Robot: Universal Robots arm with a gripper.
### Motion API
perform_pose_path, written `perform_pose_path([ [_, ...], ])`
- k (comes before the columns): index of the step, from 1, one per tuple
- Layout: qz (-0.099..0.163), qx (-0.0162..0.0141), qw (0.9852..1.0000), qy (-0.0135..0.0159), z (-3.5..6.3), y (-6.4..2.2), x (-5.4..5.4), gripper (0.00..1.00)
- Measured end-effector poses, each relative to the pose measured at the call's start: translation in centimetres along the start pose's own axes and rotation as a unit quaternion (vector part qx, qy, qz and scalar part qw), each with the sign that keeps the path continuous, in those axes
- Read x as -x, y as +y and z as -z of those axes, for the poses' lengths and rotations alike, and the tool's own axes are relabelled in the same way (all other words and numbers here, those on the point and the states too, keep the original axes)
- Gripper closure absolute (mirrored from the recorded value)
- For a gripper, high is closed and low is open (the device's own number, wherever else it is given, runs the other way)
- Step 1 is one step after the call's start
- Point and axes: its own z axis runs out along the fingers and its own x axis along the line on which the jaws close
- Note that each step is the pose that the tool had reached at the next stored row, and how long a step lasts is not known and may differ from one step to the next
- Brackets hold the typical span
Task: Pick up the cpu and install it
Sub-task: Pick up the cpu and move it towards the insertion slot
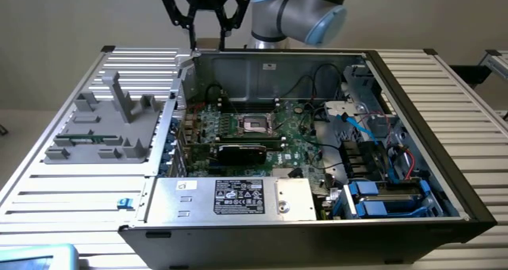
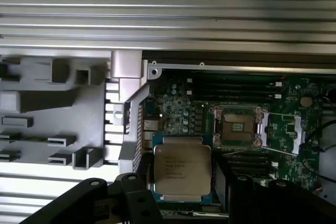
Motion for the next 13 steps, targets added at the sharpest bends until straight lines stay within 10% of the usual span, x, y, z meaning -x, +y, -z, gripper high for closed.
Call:
perform_pose_path([
  [13, 0.000, 0.0000, 1.0000, 0.0002, 0.02, -0.07, 4.4, 0.44],
])
